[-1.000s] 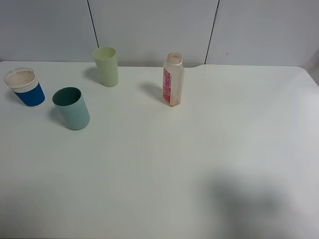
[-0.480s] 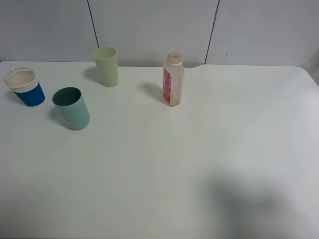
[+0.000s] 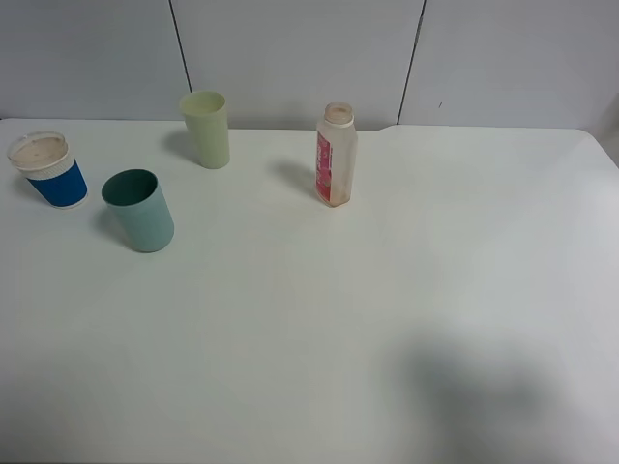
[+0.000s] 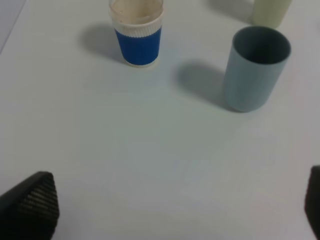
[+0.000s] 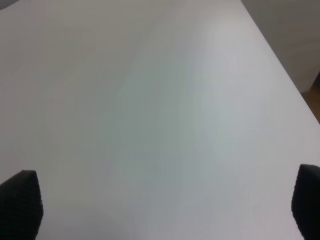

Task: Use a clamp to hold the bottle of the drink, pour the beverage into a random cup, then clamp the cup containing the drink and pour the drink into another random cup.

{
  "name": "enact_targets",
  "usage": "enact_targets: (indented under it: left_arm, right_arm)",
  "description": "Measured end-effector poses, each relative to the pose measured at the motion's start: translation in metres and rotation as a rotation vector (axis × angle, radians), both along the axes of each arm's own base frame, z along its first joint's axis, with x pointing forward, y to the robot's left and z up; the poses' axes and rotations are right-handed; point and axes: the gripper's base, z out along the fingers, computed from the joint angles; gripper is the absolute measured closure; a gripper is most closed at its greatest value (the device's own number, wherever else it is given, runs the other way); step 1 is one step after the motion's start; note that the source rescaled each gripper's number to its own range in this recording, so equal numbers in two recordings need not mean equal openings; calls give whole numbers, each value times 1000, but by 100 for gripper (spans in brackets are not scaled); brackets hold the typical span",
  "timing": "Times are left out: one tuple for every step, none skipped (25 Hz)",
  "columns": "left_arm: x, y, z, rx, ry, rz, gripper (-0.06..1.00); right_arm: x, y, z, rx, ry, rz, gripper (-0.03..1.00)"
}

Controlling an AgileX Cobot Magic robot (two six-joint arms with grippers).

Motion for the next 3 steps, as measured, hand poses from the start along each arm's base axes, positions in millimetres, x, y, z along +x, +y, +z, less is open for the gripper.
enact_targets:
  left_arm:
    - [0,0,0,0,0,0,-6]
    - [0,0,0,0,0,0,-6]
    - [0,0,0,0,0,0,-6]
  right_arm:
    - [0,0,0,0,0,0,-3]
    - [0,0,0,0,0,0,-3]
    - [0,0,0,0,0,0,-3]
